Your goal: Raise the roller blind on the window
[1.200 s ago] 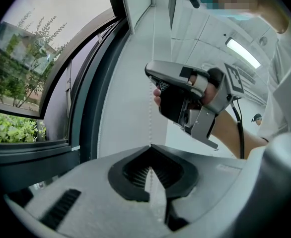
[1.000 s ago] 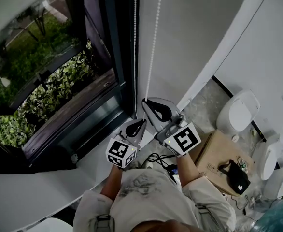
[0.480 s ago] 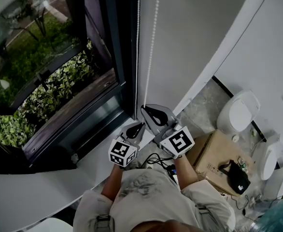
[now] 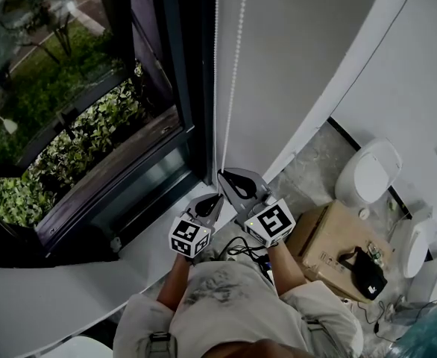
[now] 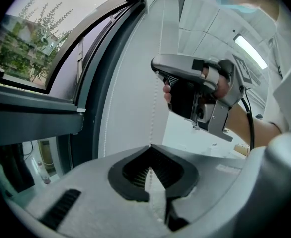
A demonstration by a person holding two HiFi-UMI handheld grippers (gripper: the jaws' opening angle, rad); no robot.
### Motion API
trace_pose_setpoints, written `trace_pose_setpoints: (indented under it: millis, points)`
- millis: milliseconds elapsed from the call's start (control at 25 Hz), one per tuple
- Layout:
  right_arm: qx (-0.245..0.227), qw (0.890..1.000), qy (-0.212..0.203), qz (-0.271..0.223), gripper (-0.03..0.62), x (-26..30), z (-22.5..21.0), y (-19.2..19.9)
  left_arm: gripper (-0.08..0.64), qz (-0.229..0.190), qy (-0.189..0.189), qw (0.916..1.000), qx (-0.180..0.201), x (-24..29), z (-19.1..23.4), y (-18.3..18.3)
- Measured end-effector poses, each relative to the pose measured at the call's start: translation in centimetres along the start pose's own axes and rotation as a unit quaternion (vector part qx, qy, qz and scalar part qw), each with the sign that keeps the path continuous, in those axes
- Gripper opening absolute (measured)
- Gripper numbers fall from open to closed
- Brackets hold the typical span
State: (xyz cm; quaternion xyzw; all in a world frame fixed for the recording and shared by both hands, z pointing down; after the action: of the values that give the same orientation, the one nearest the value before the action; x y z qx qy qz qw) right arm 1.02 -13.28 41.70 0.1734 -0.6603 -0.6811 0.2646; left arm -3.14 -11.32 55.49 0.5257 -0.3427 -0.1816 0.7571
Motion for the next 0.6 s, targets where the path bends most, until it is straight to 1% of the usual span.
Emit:
trace_pose_setpoints:
  millis: [160, 400, 520, 600]
  points:
    - [0.0, 1.0, 0.0, 0.006, 0.011, 0.1, 0.2, 0.4, 0.011, 0.005, 0.004, 1.0, -0.005, -0.1, -0.1, 0.5]
    - [-0.006, 1.0, 0.003, 0.005, 0.009, -0.1, 0.2, 0.2, 0.015, 0.01, 0.005, 0.9999, 0.001, -1.0, -0.8, 0.3]
    - [-0.004, 1.0, 0.005, 0.002, 0.01, -0.2, 0.2, 0.3, 0.029, -0.001, 0.008, 1.0, -0.003, -2.2, -0.9, -0.6]
    - [-0.006, 1.0, 0.005, 0.002, 0.011, -0.2, 0.1, 0.2, 0.046, -0.014, 0.006, 0.9999, -0.001, -3.2, -0.8, -2.0]
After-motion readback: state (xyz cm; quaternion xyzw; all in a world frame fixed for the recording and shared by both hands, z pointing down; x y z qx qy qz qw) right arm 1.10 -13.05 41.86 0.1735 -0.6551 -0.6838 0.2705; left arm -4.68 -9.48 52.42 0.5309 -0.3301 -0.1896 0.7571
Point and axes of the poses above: the fingertips, and each gripper's own axes: x forward along the fingers, z to its left, y out of its underside, the point moved 4 cm from there along -x, backward along the fingers, and after that the axes turned 8 degrees about z, right-handed, at the moved point
